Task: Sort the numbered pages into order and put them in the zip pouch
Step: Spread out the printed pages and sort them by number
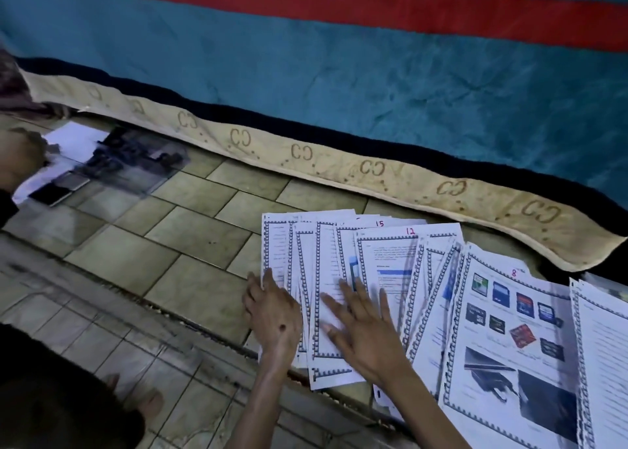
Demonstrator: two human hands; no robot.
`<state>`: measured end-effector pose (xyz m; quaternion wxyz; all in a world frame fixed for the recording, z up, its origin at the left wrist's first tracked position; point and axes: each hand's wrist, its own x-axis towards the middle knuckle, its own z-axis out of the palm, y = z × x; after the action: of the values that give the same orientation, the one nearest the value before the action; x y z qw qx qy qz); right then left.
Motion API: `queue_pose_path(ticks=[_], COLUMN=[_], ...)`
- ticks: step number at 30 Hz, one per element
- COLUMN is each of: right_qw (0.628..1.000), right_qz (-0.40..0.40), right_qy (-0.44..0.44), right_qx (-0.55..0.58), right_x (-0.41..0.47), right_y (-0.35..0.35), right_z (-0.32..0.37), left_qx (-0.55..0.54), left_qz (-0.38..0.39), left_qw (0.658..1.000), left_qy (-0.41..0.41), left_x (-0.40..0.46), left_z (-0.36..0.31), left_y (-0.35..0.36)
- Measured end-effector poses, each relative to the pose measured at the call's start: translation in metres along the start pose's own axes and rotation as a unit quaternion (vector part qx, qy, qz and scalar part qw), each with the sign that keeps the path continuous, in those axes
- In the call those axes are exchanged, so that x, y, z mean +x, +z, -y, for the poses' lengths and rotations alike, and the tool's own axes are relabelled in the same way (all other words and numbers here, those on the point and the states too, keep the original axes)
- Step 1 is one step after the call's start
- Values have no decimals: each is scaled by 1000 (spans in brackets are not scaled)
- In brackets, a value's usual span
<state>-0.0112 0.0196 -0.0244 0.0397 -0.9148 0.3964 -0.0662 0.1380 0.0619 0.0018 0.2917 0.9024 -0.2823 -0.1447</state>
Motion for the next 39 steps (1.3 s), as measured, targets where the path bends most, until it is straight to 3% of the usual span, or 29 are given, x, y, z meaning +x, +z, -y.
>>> queue_pose_path(ticks=[5,9,14,18,22,26,28,30,32,35,39], right_qw=[999,997,992,996,996,962,949,952,947,917,869], right_qz=[37,37,42,41,-40,-131,-84,-12,-20,-92,-216], right_qy=[22,57,115,77,77,228,295,299,296,330,371], right_qx=[-31,-36,-34,-33,-18,74,72,70,121,204,245], right_x=[-2,-3,0,1,0,3,4,5,5,-1,-19], right_y=[12,9,-1,6,6,-9,-19,-28,-36,-54,-86], right_z=[8,8,26,43,43,25,10,-3,-12,-25,-55], left_qx=[-153,-141,-145,-182,-192,-178,-143,-118,-150,-187,-173], left_qz=[9,79,113,143,121,88,39,-2,58,185,259], left_qw=[988,986,981,971,971,980,989,991,983,964,950], left_qy=[-30,-49,-61,-63,-73,-32,11,60,85,46,29], left_x=[15,23,27,30,35,24,10,-5,-13,-21,-28], left_z=[1,-2,-1,11,18,11,2,-10,-23,-40,-52], left_y=[-10,-21,-26,-23,-19,-25,-24,-22,-11,3,17])
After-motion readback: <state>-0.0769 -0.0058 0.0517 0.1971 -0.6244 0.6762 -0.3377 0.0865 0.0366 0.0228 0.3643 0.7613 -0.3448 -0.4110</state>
